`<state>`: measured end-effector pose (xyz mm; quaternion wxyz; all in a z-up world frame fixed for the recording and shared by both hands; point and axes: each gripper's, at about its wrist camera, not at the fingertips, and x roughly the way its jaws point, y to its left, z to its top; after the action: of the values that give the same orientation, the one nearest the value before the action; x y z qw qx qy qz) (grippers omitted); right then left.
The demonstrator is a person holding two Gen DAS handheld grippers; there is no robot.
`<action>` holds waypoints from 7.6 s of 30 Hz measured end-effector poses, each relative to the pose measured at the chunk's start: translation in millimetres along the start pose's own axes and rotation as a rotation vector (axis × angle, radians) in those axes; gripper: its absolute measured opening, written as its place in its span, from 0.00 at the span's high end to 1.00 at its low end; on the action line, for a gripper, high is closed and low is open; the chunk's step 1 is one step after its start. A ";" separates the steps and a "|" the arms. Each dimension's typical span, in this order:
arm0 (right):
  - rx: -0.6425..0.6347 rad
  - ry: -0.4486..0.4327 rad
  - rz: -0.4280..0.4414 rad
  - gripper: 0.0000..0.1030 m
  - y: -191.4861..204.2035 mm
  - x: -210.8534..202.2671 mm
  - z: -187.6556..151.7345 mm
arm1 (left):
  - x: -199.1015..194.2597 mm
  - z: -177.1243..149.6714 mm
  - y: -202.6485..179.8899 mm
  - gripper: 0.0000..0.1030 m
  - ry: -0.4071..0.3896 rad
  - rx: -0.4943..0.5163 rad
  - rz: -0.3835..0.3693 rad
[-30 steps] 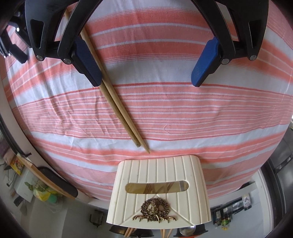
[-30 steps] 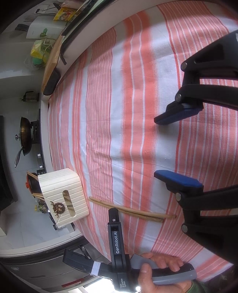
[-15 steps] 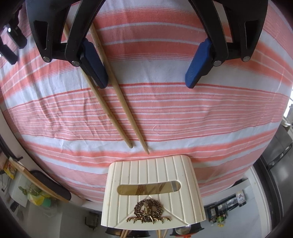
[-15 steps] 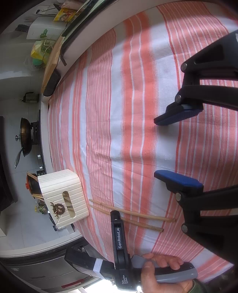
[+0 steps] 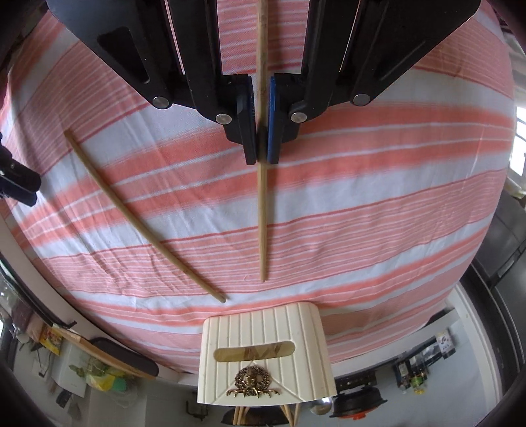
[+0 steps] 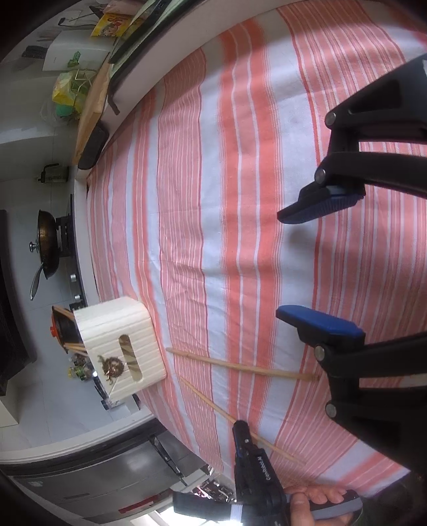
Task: Organize utensils
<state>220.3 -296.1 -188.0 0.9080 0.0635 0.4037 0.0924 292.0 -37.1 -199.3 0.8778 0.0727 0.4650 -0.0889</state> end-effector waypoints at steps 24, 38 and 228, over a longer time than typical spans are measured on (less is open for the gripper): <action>-0.174 0.200 -0.128 0.67 84.2 5.4 -19.5 | -36.1 -51.8 44.8 0.23 -0.024 -0.088 -0.058; -0.215 0.239 -0.065 0.52 92.2 31.9 22.9 | -34.8 -43.9 72.7 0.17 0.012 -0.118 -0.131; -0.231 -0.333 -0.100 0.00 158.5 -143.6 132.6 | -234.5 60.9 34.5 0.00 -0.448 -0.150 0.159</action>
<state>206.3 -178.4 34.0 0.9669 -0.0466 0.2376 0.0810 219.3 4.5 30.5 0.9662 0.0220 0.2569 0.0013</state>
